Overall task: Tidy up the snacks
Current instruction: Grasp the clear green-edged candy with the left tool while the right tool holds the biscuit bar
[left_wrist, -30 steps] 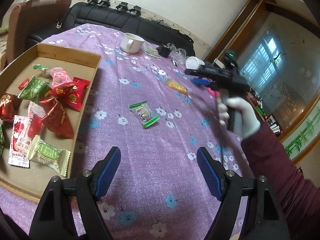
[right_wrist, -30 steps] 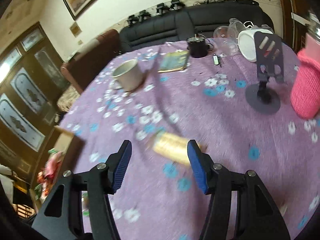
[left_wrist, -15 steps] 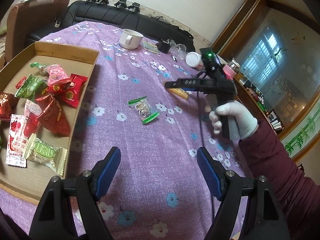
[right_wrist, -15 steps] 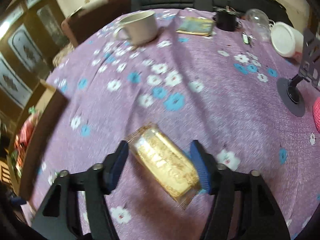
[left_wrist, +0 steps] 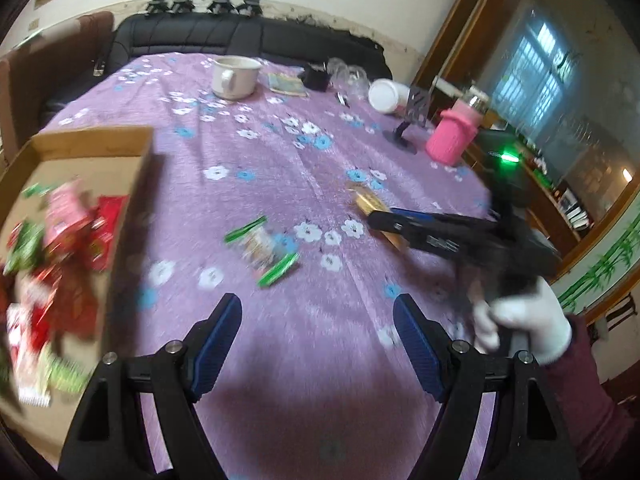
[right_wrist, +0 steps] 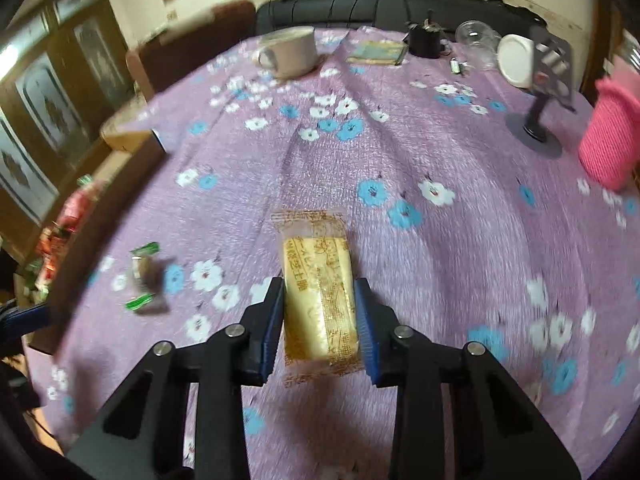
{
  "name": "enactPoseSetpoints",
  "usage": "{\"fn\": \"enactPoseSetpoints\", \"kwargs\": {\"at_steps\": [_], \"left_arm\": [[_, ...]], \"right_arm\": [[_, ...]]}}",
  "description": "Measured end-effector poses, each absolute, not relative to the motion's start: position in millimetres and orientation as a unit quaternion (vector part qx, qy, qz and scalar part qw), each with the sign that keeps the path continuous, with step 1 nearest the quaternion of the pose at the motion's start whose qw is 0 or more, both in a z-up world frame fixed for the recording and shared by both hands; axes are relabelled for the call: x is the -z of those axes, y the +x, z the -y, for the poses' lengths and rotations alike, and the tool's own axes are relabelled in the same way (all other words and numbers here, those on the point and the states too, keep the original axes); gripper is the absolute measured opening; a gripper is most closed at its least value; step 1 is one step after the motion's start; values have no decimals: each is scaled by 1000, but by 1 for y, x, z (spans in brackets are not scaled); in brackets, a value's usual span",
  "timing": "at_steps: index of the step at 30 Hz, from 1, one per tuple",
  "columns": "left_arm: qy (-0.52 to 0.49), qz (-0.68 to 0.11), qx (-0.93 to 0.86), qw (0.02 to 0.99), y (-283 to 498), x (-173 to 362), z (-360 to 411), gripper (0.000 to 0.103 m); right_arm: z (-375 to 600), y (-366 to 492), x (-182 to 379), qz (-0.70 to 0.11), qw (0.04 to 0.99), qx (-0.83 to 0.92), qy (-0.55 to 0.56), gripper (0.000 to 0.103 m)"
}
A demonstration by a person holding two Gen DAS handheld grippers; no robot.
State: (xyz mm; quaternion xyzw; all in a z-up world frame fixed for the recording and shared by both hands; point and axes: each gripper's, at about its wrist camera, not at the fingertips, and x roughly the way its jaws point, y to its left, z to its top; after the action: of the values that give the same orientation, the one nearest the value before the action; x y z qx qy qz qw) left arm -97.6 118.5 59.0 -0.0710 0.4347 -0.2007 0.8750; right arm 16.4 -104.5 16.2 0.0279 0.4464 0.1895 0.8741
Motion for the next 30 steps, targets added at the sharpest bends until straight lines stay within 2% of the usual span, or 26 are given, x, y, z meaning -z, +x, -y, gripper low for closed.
{"fn": "enactPoseSetpoints", "kwargs": {"at_steps": [5, 7, 8, 10, 17, 18, 19, 28, 29, 30], "left_arm": [[-30, -458, 157, 874, -52, -37, -101, 76], [-17, -469, 150, 870, -41, -27, -97, 61], [-5, -476, 144, 868, -36, -22, -95, 39], [10, -466, 139, 874, -37, -22, -92, 37], [-35, -445, 152, 882, -52, -37, -110, 36], [-43, -438, 155, 884, -56, -42, -115, 23], [-56, -431, 161, 886, -62, -50, -125, 21], [-132, -402, 158, 892, -89, -80, -195, 21], [-124, -405, 160, 892, -90, -79, -190, 22], [-114, -409, 164, 890, -89, -77, -184, 28]], "right_arm": [[115, 15, -14, -436, 875, -199, 68, 36], [112, 15, -15, -433, 877, -199, 63, 36], [111, 15, -16, -430, 879, -197, 60, 36], [111, 14, -16, -428, 880, -196, 58, 36], [113, 12, -18, -415, 887, -190, 62, 36], [113, 11, -19, -412, 889, -190, 62, 36], [113, 10, -19, -410, 890, -191, 63, 36], [88, 4, -18, -409, 888, -206, 48, 36], [85, 3, -19, -409, 887, -210, 51, 36], [82, 3, -18, -410, 885, -212, 53, 36]]}}
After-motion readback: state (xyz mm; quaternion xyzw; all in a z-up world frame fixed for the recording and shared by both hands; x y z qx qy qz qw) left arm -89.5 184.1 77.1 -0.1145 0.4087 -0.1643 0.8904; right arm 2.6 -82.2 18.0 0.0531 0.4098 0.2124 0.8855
